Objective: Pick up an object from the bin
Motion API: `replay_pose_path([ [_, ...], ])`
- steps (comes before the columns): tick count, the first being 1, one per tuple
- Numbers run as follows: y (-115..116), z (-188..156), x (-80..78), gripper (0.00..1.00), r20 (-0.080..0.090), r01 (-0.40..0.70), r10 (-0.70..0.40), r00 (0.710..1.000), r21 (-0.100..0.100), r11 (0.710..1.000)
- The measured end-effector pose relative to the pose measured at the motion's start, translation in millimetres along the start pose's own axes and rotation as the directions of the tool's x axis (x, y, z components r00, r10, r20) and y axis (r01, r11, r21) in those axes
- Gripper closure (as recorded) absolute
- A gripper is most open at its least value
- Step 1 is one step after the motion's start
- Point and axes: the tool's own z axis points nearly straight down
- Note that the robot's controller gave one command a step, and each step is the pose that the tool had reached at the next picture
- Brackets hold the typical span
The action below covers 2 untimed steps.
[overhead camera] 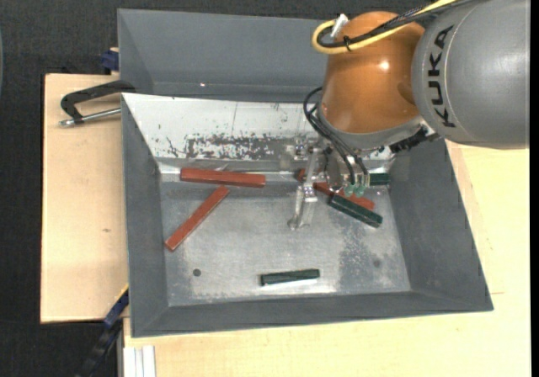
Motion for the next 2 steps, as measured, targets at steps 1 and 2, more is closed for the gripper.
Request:
replay_pose_path([
  [1, -41.5, 44.0, -12.1, 0.00, 0.009, -0.068, 0.068, 0.998, -0.001, 0.998],
  [2, -71.0, 81.5, 15.3, 0.00, -0.002, -0.121, 0.121, 0.993, 0.000, 0.993],
])
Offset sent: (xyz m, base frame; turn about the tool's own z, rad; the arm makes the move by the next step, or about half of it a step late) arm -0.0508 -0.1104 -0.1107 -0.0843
